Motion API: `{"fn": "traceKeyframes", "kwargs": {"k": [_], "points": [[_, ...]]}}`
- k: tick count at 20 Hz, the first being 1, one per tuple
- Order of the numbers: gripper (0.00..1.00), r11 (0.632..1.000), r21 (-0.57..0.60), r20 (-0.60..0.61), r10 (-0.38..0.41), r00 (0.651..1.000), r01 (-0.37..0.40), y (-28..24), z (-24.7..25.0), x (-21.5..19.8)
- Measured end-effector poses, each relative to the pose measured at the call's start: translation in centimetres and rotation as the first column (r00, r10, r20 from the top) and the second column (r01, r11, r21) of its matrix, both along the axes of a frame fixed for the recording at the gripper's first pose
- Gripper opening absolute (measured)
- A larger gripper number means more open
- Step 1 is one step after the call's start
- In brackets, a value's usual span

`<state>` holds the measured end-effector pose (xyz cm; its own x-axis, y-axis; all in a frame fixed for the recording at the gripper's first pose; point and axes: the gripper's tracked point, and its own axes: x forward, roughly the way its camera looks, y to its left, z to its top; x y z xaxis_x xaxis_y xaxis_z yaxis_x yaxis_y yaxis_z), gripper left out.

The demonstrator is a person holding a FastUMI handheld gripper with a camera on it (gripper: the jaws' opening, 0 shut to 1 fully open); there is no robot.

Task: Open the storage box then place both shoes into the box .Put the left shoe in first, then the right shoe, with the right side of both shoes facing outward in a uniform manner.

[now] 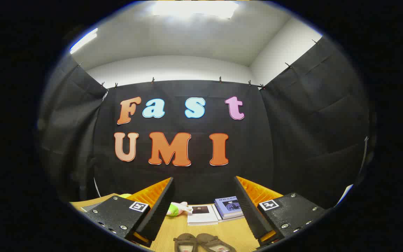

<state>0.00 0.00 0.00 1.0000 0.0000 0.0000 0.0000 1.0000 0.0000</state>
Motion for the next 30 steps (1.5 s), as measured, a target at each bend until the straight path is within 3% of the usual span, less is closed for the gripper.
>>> {"fn": "traceKeyframes", "kwargs": {"k": [9,19,26,30], "points": [[0.99,0.998,-0.023,-0.057,0.050,0.997,-0.052,2.8,-1.3,0.9],[0.99,0.986,0.075,-0.153,0.160,0.975,-0.150,6.4,-3.3,1.2],[0.99,0.933,0.260,-0.313,0.324,0.893,-0.248,10.4,-8.5,1.1],[0.98,0.889,0.375,-0.428,0.418,0.801,-0.264,13.3,-13.3,1.1]]}}
